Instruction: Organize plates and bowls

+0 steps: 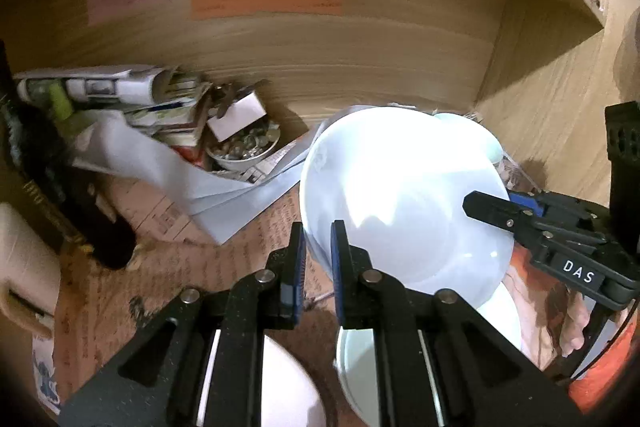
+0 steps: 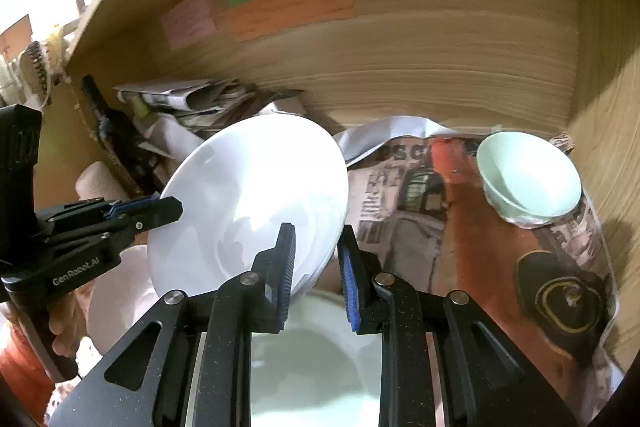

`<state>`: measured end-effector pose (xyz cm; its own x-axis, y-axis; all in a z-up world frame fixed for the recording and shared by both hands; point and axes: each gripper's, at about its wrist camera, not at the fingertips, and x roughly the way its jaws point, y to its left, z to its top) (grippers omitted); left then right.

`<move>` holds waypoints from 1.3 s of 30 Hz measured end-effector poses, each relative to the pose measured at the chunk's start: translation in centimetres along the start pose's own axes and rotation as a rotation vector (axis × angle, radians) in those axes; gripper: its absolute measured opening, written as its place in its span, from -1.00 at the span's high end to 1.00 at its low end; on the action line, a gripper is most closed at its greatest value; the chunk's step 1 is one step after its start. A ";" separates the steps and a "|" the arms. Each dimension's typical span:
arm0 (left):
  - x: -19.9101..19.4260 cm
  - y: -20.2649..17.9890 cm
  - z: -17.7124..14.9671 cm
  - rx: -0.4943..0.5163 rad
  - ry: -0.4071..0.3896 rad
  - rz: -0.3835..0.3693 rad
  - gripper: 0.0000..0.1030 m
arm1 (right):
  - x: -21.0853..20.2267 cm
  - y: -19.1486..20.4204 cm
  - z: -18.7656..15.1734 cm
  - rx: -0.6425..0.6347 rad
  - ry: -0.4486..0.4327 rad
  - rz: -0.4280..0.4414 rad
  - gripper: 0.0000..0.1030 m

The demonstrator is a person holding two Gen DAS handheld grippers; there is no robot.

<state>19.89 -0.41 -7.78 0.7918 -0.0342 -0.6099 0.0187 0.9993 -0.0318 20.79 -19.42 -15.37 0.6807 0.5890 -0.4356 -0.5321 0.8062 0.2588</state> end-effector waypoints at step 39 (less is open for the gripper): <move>-9.7 9.4 -10.8 -0.178 -0.075 0.133 0.79 | 2.5 12.4 -4.6 -0.154 0.075 0.189 0.60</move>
<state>5.80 9.17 -10.71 0.8235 0.1050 -0.5576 -0.1913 0.9766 -0.0987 13.61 -8.20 -17.19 0.5258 0.7181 -0.4559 -0.7205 0.6609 0.2100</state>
